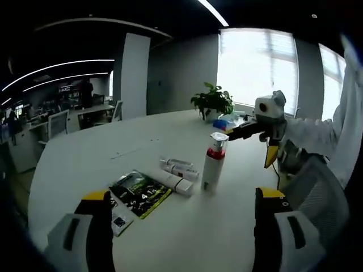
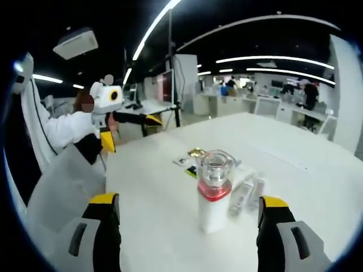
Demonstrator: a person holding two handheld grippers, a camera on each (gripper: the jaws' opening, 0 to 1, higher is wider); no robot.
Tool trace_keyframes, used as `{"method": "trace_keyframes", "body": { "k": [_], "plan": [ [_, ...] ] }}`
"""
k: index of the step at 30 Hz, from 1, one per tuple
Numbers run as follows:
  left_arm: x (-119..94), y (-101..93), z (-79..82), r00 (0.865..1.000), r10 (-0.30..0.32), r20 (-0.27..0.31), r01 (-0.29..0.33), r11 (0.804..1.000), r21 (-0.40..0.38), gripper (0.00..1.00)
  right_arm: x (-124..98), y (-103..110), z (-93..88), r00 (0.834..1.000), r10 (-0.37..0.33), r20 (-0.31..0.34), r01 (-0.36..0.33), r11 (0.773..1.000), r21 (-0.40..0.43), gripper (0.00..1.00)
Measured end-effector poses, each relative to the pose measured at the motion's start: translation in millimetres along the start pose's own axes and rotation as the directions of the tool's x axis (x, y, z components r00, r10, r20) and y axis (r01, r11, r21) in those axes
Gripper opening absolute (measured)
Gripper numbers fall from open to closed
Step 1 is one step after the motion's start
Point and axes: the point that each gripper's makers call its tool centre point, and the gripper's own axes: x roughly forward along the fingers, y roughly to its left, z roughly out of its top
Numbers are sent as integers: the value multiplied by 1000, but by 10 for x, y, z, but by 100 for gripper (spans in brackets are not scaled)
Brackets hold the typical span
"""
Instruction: Arrange the skincare products in the storage area until every visible bottle or jar stands upright without overlapping.
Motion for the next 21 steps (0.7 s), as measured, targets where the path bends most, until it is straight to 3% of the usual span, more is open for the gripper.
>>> {"method": "trace_keyframes", "body": {
  "k": [13, 21],
  "plan": [
    [-11, -59, 29, 1000, 1, 16, -1, 1000, 7, 100, -74, -29, -16, 999, -26, -18, 26, 1000, 10, 100],
    [-28, -50, 34, 999, 11, 39, -9, 999, -46, 100, -111, -16, -4, 999, -32, -4, 32, 999, 26, 100]
  ]
}}
